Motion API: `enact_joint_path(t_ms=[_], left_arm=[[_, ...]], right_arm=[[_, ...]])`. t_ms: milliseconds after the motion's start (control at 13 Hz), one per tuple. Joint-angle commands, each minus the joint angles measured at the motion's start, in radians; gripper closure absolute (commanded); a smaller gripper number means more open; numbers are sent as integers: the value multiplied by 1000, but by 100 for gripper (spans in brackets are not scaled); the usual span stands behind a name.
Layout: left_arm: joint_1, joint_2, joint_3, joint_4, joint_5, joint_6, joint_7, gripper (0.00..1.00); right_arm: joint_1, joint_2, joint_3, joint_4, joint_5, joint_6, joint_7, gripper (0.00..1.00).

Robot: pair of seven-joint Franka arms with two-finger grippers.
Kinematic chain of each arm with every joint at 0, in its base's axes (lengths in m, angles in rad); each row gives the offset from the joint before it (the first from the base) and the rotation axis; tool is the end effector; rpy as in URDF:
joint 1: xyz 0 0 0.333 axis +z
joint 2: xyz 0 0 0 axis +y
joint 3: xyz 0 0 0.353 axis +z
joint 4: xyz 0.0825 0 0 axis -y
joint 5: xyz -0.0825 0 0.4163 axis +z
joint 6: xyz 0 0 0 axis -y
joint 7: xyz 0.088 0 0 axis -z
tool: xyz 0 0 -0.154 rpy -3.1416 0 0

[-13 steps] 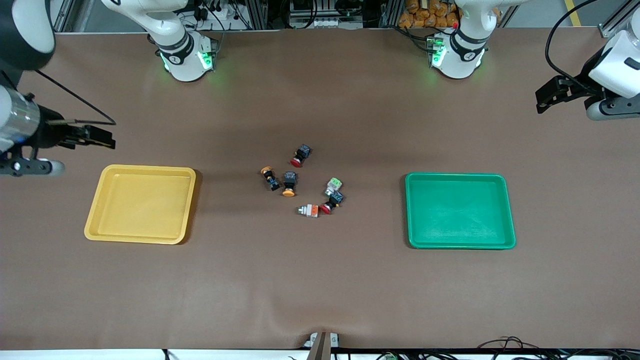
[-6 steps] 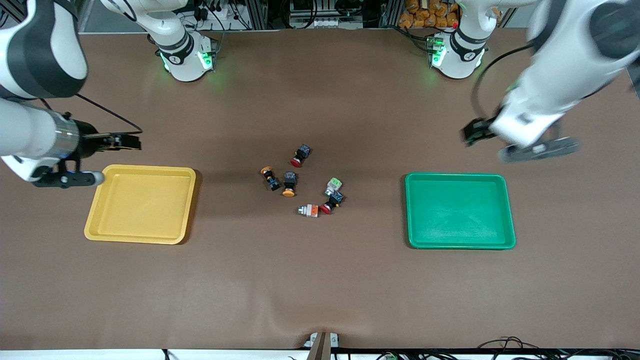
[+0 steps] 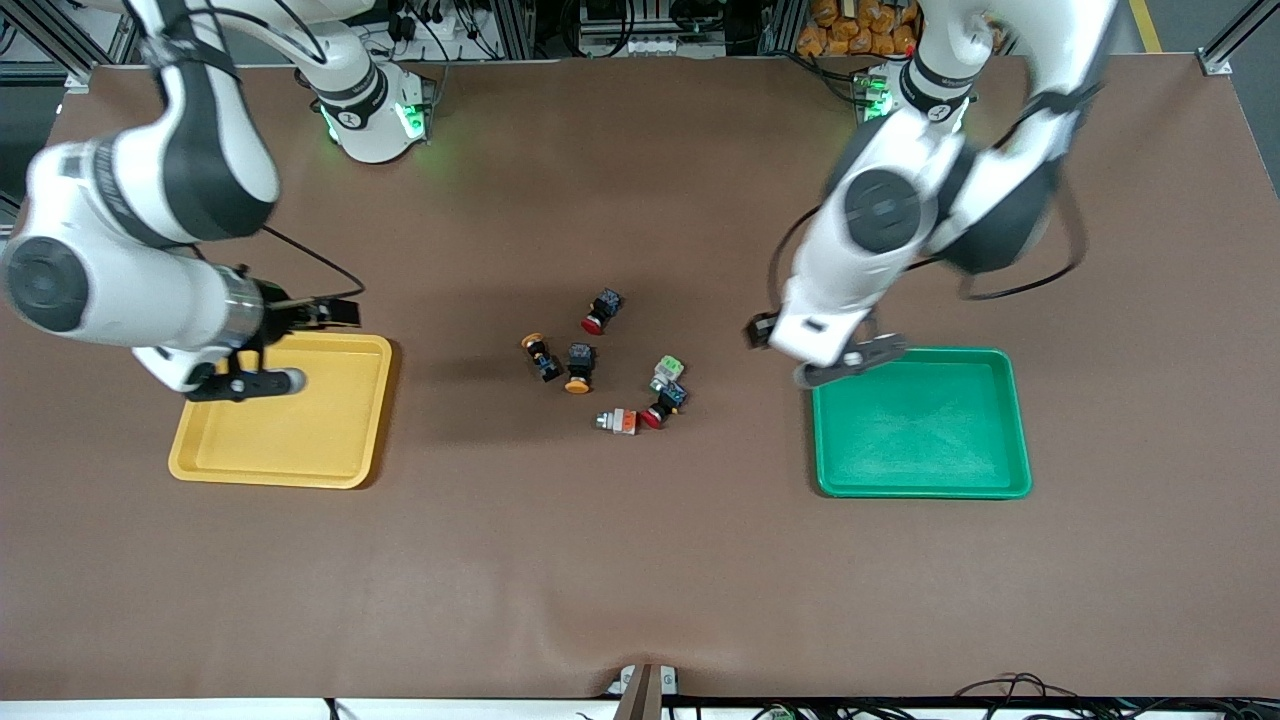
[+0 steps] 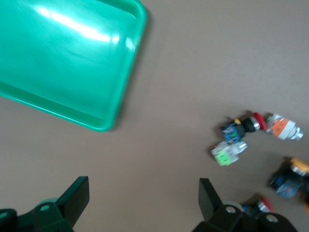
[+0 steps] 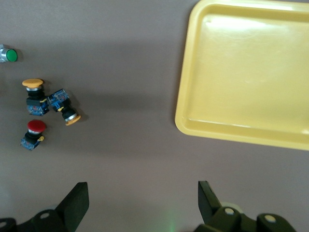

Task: Place green and yellow buttons in trays
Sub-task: 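Move both grippers toward the pile of buttons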

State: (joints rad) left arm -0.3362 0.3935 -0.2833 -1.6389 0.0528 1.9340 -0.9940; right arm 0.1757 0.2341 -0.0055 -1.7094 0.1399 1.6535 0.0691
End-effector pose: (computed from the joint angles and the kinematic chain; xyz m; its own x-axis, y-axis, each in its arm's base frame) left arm 0.5777 -0.3831 0.3631 0.9276 0.3614 -0.0948 0.3596 -0.9324 -0.0362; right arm 0.6082 0.1254 0.4111 0.9520 0.0823 -0.2949 0.0523 -0.9927 -0.1085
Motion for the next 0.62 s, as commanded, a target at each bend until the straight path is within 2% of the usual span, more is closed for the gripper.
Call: enact_joint_path(t_ms=[0, 154, 540], left_arm=[[-76, 163, 7, 129, 38, 16, -205, 0], [-122, 267, 12, 221, 59, 23, -303, 0], [-176, 366, 18, 235, 64, 204, -437, 0]], right_arm=[[36, -6, -5, -56, 30, 61, 36, 0], [68, 5, -5, -58, 32, 84, 89, 0], [160, 77, -5, -59, 32, 205, 223, 0]])
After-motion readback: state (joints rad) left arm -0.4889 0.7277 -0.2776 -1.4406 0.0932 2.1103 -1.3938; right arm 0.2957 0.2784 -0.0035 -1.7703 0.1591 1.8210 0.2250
